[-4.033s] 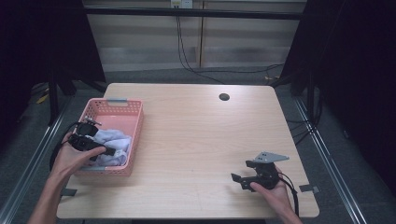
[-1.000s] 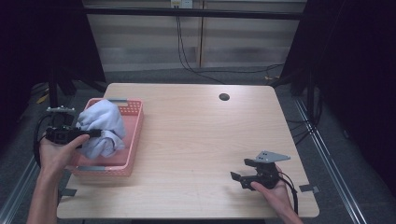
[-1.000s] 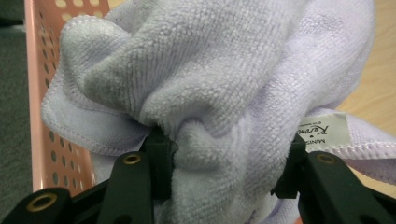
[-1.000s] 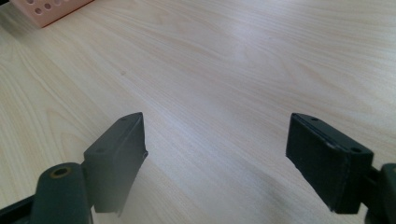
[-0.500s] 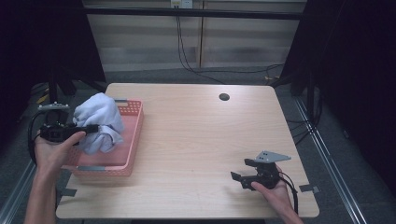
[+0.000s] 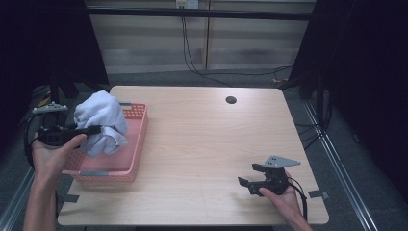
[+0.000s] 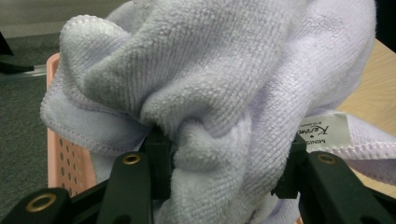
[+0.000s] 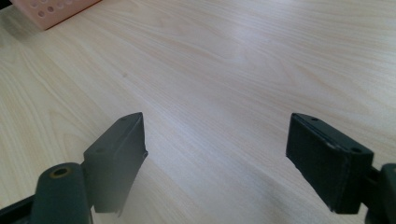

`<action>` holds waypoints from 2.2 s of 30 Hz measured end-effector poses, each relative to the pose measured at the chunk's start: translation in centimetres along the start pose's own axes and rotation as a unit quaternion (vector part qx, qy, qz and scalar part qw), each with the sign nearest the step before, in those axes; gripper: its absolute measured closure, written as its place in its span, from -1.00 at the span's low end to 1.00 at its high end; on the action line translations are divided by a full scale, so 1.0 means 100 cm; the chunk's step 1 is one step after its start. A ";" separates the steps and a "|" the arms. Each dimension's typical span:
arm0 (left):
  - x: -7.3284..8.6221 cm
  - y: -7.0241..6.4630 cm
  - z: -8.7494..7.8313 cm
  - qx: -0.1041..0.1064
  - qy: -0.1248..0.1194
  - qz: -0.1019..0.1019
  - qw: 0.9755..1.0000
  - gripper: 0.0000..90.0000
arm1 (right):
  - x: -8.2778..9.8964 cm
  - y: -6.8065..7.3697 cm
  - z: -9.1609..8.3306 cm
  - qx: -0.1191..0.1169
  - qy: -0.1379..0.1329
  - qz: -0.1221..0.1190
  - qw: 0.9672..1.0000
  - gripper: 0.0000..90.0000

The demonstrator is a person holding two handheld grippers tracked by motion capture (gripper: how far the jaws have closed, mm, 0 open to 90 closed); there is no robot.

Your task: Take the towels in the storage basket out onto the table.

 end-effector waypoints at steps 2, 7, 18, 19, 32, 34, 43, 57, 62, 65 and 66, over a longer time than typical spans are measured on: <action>0.001 -0.003 -0.002 -0.003 -0.004 0.006 1.000 0.18 | 0.001 0.000 -0.001 0.000 0.000 -0.001 1.000 -0.57; -0.001 -0.007 -0.009 0.003 -0.014 0.005 1.000 0.18 | 0.001 0.000 -0.001 0.001 -0.001 0.000 1.000 -0.57; -0.012 -0.021 -0.018 -0.004 0.006 0.016 1.000 0.18 | 0.000 0.000 -0.001 0.000 -0.002 0.003 1.000 -0.57; -0.014 -0.022 -0.018 -0.009 0.015 0.020 1.000 0.18 | 0.000 0.000 -0.002 0.001 -0.003 0.003 1.000 -0.57; -0.028 -0.041 -0.007 -0.002 0.063 0.033 0.997 0.18 | 0.000 -0.001 -0.002 0.001 -0.003 0.002 1.000 -0.57; -0.032 -0.049 -0.007 0.001 0.066 0.043 0.997 0.18 | 0.000 -0.001 -0.003 0.001 -0.003 0.003 1.000 -0.57; -0.045 -0.077 -0.004 0.023 0.079 0.074 0.994 0.18 | 0.000 -0.001 -0.002 0.000 -0.003 0.001 1.000 -0.57; -0.049 -0.127 0.049 0.074 0.114 0.112 0.984 0.18 | 0.000 -0.003 -0.003 0.001 -0.007 0.001 1.000 -0.57; -0.051 -0.153 0.066 0.102 0.125 0.139 0.977 0.17 | 0.000 -0.003 -0.004 0.003 -0.008 0.003 1.000 -0.58; -0.051 -0.164 0.075 0.113 0.123 0.145 0.975 0.17 | -0.001 -0.003 -0.005 0.004 -0.014 0.003 1.000 -0.58; -0.050 -0.172 0.083 0.123 0.127 0.148 0.973 0.17 | -0.001 -0.004 -0.005 0.003 -0.016 0.002 1.000 -0.58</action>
Point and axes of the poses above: each handheld gripper's, and its own axes: z roughly forward along the jaws, x roughly out of its underside, y roughly to its left, the point moved 3 cm from there along z, roughly forward along the jaws, and after that the axes turned 3 degrees about x, right-handed, at the moved point
